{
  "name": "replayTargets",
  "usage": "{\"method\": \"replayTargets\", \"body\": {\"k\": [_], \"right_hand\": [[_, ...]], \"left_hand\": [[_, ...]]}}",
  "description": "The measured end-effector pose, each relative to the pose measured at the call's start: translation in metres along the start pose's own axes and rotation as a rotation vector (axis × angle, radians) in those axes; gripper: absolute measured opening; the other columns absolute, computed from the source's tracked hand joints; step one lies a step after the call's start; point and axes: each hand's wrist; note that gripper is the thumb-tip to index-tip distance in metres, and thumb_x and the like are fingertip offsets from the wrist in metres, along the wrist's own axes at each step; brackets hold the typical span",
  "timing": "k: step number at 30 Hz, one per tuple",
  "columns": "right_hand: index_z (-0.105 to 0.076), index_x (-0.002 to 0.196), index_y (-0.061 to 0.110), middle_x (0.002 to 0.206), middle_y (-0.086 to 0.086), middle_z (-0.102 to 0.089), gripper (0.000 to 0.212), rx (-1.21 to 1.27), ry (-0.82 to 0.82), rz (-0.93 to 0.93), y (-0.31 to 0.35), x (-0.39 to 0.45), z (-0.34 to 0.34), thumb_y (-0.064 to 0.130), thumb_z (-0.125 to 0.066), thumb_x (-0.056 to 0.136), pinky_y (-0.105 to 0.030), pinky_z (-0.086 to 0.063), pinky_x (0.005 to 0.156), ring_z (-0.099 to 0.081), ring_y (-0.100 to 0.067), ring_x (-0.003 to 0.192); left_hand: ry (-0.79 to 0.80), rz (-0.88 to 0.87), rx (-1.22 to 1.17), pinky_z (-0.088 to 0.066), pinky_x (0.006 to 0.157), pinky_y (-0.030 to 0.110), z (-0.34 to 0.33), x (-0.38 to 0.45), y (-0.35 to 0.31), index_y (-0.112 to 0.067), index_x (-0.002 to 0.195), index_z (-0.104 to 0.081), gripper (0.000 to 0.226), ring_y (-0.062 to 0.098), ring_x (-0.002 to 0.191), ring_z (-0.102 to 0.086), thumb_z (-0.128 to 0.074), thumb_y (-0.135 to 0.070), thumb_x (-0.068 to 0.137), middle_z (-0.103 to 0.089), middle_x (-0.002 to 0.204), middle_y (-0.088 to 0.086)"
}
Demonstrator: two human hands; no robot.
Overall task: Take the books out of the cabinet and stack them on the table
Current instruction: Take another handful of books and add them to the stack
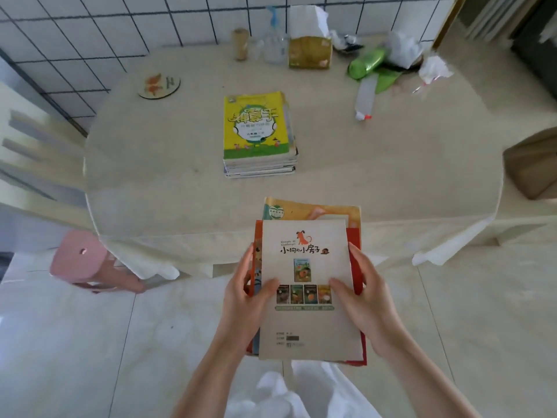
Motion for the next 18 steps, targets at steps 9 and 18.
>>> {"method": "replayTargets", "body": {"k": [9,18], "right_hand": [[-0.040,0.142,0.027,0.112,0.029,-0.056,0.068,-0.083,0.139,0.144,0.049,0.108,-0.004,0.002,-0.065,0.084,-0.008,-0.051,0.076,-0.057,0.018,0.096],[-0.021,0.135,0.033,0.104,-0.001,-0.064,0.089,-0.097,0.131,0.036,0.082,0.183,-0.048,0.009,-0.079,0.073,-0.029,-0.052,0.077,-0.065,-0.006,0.088]], "left_hand": [[-0.194,0.027,-0.088,-0.061,0.074,0.049,-0.004,0.080,-0.030,-0.050,0.128,-0.043,0.066,0.020,0.090,-0.073,-0.067,-0.006,0.087,-0.072,0.112,0.000],[-0.198,0.099,-0.088,-0.062,0.069,0.040,0.049,0.156,-0.048,-0.040,0.143,-0.032,0.081,0.018,0.091,-0.072,-0.074,-0.008,0.082,-0.065,0.116,-0.001]]}}
Point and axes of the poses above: each hand's wrist, its own x-axis towards the middle knuckle, its own z-axis out of the back of the hand, y = z × x
